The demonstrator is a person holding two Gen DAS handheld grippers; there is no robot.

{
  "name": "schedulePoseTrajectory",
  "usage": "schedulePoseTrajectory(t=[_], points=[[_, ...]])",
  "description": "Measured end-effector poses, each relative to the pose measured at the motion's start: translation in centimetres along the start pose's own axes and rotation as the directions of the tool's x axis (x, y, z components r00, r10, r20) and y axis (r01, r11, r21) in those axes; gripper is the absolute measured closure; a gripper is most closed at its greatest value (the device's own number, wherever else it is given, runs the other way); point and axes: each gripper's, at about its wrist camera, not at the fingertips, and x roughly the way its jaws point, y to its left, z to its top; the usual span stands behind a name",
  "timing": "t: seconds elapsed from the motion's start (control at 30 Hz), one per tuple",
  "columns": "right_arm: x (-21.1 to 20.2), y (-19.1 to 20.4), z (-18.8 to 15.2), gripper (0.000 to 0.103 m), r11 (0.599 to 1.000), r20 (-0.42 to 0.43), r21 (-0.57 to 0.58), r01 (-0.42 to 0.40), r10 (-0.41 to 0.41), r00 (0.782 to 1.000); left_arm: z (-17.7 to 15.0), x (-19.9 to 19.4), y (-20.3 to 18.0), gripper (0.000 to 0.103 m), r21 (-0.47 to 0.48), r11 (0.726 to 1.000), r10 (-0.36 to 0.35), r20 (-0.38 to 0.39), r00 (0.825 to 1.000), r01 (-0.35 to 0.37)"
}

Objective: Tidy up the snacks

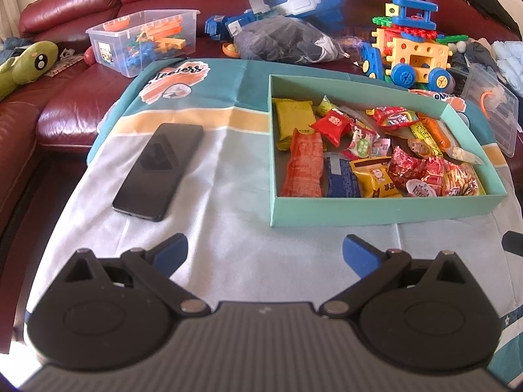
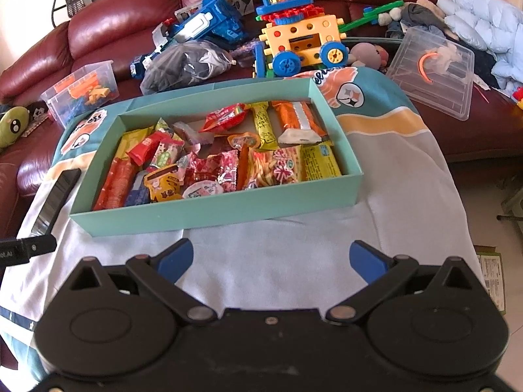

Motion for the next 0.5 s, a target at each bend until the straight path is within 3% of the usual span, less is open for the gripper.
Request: schedulePoseTrajectory(t=[0.5], points=[[-0.15,-0.08,0.04,0.0,1.0,-0.001,-0.009,0.006,-0.006,1.0,-0.02,-0.68,-0.67,0.0,0.033,0.999,-0.012,0.009,1.0,0.012]])
